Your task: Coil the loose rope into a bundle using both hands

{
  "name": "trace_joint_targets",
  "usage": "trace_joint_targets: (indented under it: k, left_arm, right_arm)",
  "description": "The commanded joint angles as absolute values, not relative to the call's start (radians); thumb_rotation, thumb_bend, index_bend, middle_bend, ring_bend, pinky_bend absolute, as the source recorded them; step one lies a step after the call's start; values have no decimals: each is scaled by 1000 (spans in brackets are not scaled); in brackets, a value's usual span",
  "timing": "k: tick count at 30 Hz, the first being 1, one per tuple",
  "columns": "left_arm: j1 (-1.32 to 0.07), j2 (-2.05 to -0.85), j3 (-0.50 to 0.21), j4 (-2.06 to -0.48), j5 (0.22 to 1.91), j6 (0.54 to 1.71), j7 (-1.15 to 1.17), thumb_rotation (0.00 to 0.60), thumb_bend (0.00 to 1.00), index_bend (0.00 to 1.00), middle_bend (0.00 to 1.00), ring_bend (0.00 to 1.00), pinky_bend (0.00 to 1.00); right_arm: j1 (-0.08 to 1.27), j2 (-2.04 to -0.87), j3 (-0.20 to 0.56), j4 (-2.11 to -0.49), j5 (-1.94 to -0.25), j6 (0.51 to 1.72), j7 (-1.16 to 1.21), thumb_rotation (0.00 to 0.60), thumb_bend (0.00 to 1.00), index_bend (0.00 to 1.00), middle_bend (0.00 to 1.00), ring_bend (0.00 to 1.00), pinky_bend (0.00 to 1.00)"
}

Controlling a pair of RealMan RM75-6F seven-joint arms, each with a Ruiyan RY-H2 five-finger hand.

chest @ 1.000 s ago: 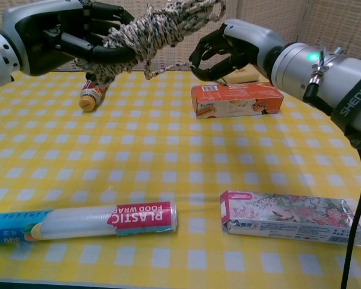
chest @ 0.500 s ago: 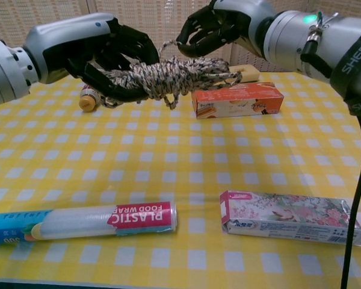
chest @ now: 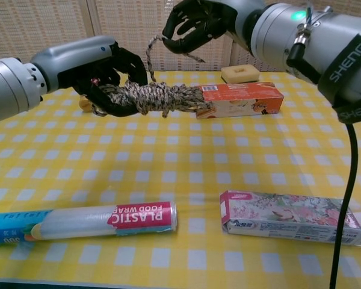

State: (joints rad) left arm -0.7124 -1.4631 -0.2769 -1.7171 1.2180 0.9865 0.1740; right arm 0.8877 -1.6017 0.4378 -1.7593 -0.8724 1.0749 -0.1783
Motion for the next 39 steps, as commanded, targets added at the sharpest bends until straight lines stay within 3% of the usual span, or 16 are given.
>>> trace_joint_targets:
  k: [1, 10, 34, 37, 39]
  left_arm:
    - [-714, -1472, -302, -1756, 1096, 990, 190, 600, 614, 779, 782, 770, 786]
    - [-697, -1440, -382, -1809, 893, 933, -12, 600, 614, 780, 784, 773, 786]
    - [-646, -1364, -469, -1832, 876, 925, -302, 600, 614, 780, 784, 773, 786]
    - [-644, -1357, -471, -1841, 882, 933, -310, 600, 614, 779, 785, 773, 786]
    - [-643, -1353, -472, -1844, 884, 937, -315, 600, 614, 779, 785, 773, 786]
  right_arm:
    - [891, -1634, 411, -1760, -930, 1136, -222, 600, 558, 690, 295, 193, 23]
    - [881, -1702, 359, -1704, -1037, 1214, -254, 600, 557, 690, 281, 187, 23]
    - [777, -1712, 285, -1630, -1229, 1289, -183, 600, 558, 690, 257, 177, 21]
    - [772, -1717, 279, -1617, -1258, 1297, -182, 600, 557, 631, 234, 165, 17]
    - [768, -1716, 272, -1612, -1275, 1300, -183, 600, 558, 478, 183, 138, 9]
